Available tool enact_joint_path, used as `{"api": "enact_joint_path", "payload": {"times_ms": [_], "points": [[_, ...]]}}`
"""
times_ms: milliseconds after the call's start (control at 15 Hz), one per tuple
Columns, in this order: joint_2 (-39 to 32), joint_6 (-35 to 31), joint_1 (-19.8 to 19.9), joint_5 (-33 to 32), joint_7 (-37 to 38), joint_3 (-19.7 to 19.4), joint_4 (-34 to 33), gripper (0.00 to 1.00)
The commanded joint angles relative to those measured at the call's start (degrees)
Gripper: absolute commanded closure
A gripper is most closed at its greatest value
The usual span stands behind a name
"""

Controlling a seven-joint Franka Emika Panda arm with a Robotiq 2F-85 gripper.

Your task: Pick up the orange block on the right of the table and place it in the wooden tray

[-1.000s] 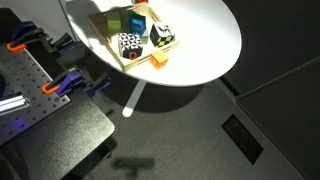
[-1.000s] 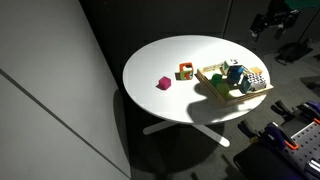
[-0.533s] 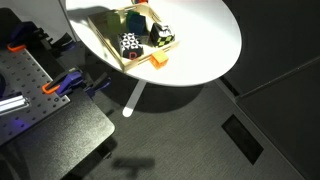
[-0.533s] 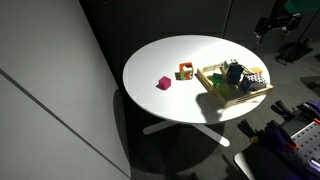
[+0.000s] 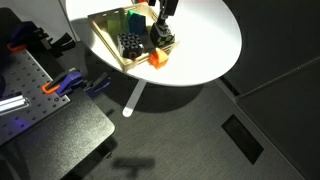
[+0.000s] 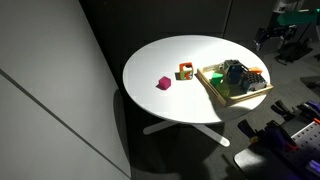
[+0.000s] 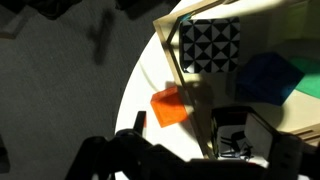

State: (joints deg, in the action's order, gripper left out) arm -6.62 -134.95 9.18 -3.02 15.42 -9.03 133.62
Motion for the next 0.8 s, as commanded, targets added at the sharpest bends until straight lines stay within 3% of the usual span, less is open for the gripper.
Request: {"api": "enact_joint_path", "payload": {"times_ms": [0,400,733], "points": [[-6.6,-2.0,0.1,0.2,3.1,-1.7,-4.2,0.0],[-13.9,-7.0,-1.5,2.1,15.8,-4.8,-7.3,0.0],[-17.6,-10.4,-2.5,7.5,26.9,-6.3,-9.0,0.0]]}}
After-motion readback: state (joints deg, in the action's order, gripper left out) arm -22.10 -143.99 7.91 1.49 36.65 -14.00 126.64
